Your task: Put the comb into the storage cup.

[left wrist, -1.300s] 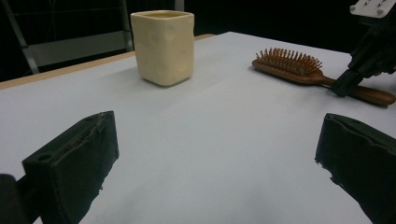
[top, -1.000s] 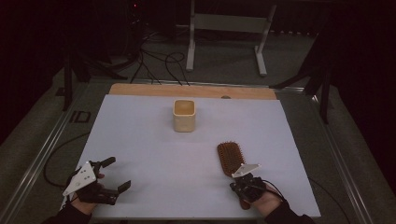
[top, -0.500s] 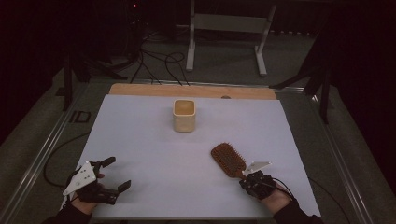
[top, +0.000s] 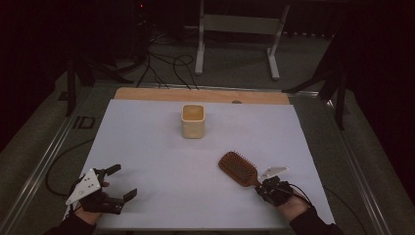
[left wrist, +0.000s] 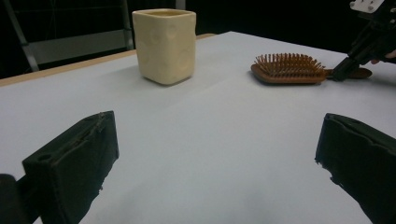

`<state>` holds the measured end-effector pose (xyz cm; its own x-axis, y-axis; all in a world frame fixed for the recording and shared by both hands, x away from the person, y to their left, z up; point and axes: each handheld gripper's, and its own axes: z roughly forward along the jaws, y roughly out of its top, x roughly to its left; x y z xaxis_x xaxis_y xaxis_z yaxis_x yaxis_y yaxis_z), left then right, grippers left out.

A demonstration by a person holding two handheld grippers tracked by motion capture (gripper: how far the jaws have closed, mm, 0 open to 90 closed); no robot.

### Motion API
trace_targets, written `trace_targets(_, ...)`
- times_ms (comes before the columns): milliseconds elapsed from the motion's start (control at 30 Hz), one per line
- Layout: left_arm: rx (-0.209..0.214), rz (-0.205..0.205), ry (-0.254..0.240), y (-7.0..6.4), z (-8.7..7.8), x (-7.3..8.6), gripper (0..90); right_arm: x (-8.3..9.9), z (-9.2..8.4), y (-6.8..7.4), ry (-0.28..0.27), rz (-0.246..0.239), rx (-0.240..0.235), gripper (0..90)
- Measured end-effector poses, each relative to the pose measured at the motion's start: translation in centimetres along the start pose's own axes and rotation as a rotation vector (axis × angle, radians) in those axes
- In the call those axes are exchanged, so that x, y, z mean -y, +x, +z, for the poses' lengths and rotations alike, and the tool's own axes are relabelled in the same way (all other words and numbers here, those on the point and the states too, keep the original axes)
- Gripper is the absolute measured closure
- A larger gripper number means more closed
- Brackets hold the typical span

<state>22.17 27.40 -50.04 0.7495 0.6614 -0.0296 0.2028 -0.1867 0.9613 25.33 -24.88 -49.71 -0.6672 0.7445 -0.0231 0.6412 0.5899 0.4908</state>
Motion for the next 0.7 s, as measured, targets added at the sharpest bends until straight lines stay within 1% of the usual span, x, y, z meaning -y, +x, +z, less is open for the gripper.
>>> trace_targets(100,0.001,-0.003,0.001,0.0,0.0,0.0,0.1,0.0,-0.1,0.0,-0.002,-0.006,-0.008,90.0)
trace_targets(200,0.001,-0.001,-0.001,0.0,0.0,0.0,0.1,-0.2,-0.7,0.3,-0.017,-0.027,-0.003,90.0)
trace_targets(300,0.002,-0.004,0.002,0.0,0.0,0.0,0.1,-0.3,-1.1,0.3,-0.024,-0.032,0.001,90.0)
trace_targets(400,0.001,-0.001,0.000,0.0,0.0,0.0,0.1,-0.5,-1.8,0.1,-0.038,-0.046,0.011,90.0)
trace_targets(433,0.001,-0.001,0.000,0.0,0.0,0.0,0.1,-0.5,-1.8,0.1,-0.038,-0.046,0.011,90.0)
trace_targets(467,0.001,-0.003,0.001,0.1,0.0,0.0,0.1,-0.6,-2.3,-0.1,-0.047,-0.049,0.019,90.0)
trace_targets(500,0.001,-0.003,0.001,0.1,0.0,0.0,0.1,-0.6,-2.3,-0.1,-0.047,-0.049,0.019,90.0)
trace_targets(533,0.001,-0.003,-0.001,0.1,0.0,0.0,0.1,-0.8,-2.9,-0.4,-0.055,-0.052,0.025,90.0)
trace_targets(567,0.001,-0.001,-0.001,0.0,0.0,0.0,0.1,-0.8,-2.9,-0.4,-0.055,-0.052,0.025,90.0)
trace_targets(600,0.002,-0.003,0.000,0.0,0.0,0.0,0.1,-1.0,-3.5,-0.7,-0.060,-0.063,0.035,90.0)
trace_targets(700,0.002,-0.004,0.001,0.1,0.0,0.0,0.1,-1.1,-4.1,-1.0,-0.064,-0.066,0.046,90.0)
